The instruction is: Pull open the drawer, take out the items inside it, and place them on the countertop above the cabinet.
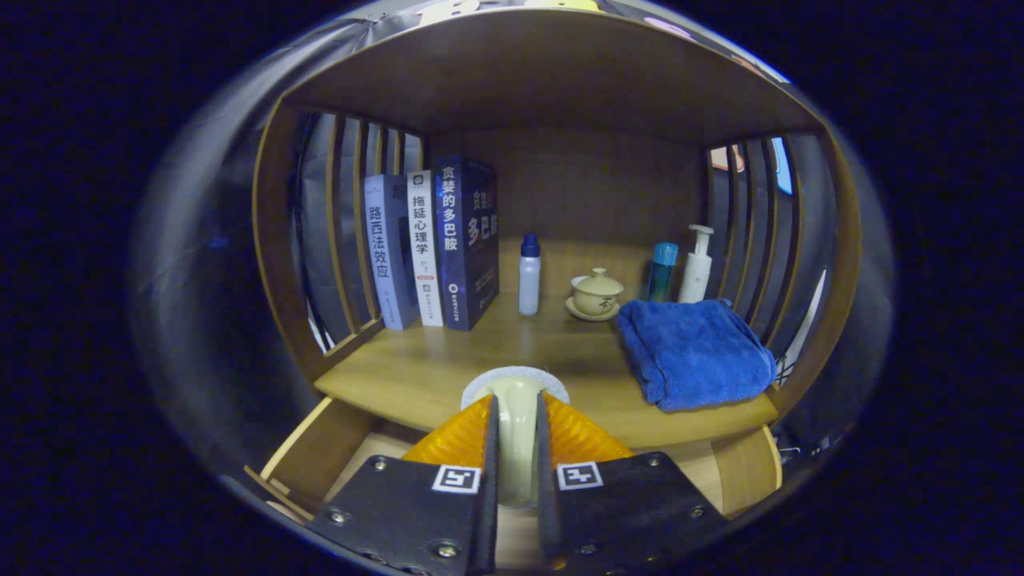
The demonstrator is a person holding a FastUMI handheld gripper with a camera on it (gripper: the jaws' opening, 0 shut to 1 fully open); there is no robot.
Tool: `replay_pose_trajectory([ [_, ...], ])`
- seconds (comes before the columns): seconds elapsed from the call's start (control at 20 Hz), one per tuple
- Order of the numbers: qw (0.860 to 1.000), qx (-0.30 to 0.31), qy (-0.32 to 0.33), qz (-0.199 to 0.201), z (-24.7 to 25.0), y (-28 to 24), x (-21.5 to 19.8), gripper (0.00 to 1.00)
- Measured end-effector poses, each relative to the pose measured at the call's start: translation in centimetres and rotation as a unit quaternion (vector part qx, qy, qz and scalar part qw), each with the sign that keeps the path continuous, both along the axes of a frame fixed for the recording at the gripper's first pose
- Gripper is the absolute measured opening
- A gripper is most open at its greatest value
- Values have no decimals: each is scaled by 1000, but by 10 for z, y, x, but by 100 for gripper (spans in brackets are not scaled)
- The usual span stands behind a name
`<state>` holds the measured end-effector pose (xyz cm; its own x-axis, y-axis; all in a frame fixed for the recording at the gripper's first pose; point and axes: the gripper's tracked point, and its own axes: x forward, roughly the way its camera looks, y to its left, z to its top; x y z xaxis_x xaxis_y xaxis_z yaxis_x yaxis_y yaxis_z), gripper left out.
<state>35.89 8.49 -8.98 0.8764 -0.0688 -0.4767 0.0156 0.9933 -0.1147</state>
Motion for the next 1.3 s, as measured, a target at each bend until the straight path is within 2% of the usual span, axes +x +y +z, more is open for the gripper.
replay_pose_trajectory([
  [0.3, 1000, -6, 10, -20, -28, 0, 46, 21],
  [0.5, 999, -3, -7, -39, -33, -4, 69, 21],
  [0.9, 994, -29, -97, -39, -30, -11, 122, 21],
  [1.1, 988, -42, -146, -32, -24, -10, 132, 21],
  [1.3, 988, -23, -151, -30, -24, -10, 135, 21],
])
